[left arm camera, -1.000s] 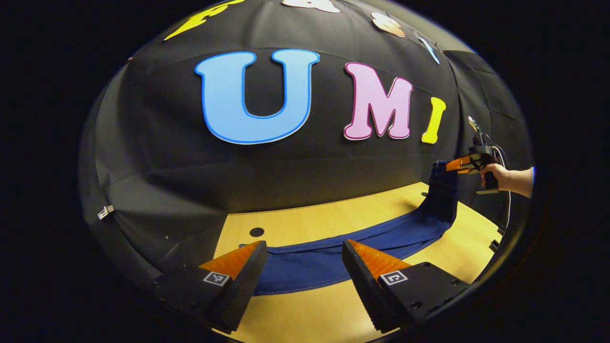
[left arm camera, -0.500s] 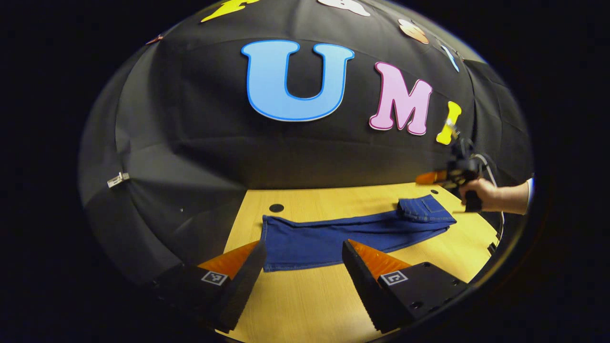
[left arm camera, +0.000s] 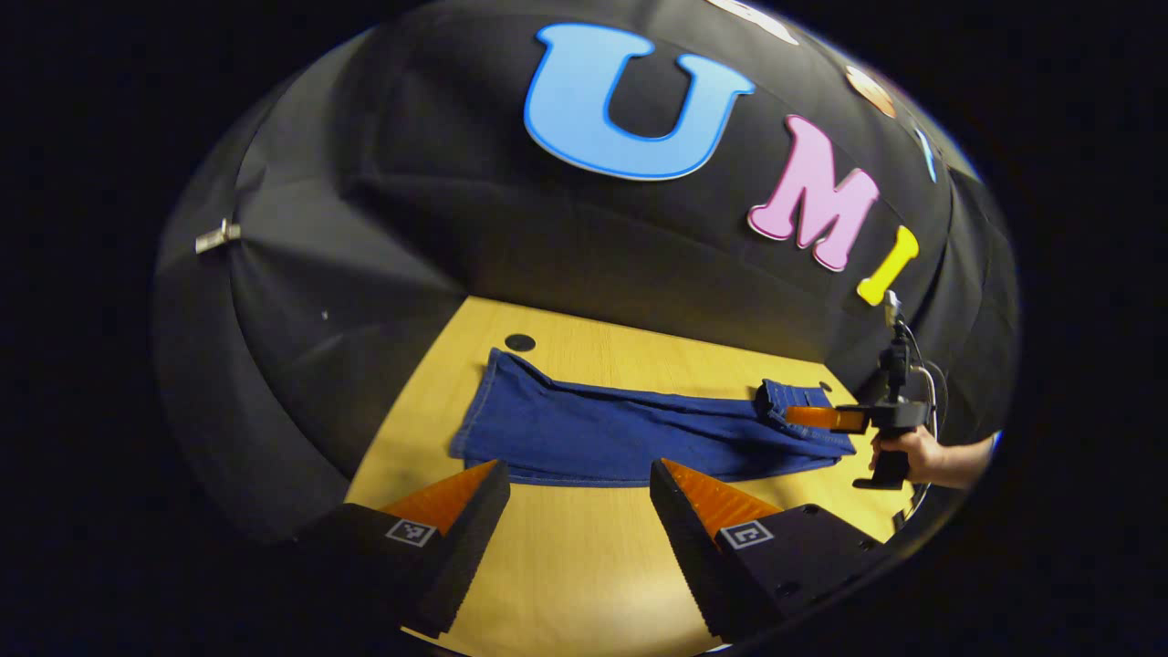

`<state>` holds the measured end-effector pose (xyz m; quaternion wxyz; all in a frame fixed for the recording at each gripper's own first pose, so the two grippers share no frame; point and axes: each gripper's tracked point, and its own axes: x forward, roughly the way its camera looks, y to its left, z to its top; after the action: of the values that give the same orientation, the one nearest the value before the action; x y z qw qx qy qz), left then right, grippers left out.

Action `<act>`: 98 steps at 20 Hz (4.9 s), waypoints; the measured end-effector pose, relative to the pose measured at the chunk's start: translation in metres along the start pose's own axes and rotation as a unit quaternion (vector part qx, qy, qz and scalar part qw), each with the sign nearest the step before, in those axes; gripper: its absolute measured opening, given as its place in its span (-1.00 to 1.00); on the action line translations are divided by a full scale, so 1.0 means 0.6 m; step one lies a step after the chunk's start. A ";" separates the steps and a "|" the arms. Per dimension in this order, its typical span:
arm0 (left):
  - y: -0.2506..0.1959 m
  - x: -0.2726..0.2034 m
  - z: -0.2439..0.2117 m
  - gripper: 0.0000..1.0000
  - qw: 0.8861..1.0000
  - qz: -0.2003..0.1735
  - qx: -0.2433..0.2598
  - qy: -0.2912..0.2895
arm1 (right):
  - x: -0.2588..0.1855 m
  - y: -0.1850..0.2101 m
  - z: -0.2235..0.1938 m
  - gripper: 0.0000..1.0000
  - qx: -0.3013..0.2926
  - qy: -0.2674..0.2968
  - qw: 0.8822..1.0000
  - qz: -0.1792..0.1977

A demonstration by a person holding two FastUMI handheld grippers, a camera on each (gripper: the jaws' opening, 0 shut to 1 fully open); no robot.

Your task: Grasp the waist and the cuffs of the jeans and fold them to make the two legs overlap; first hold the waist and fold one-third of the jeans toward the cuffs, then hold the cuffs and fold the remaining one-third in the same direction to finish folding.

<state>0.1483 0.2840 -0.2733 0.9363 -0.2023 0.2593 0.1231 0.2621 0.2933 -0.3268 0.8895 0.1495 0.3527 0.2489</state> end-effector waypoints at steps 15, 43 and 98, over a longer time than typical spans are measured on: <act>0.157 0.271 -0.111 0.91 0.950 0.155 -0.188 0.194 | -0.165 -0.147 0.011 0.10 -0.093 -0.015 0.995 -0.030; -0.150 0.304 0.015 -0.88 0.991 0.034 -0.073 0.103 | -0.233 -0.223 0.040 0.10 -0.105 -0.024 0.994 0.005; -0.598 -0.308 -0.081 0.93 0.971 -0.033 0.156 -0.179 | -0.758 -0.072 0.035 0.94 -0.098 -0.298 0.939 -0.142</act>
<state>0.0932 -0.0791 -0.0994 0.9911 -0.0366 0.0961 0.0840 0.0063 0.0063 -0.0792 0.9902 0.0769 0.0632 0.0979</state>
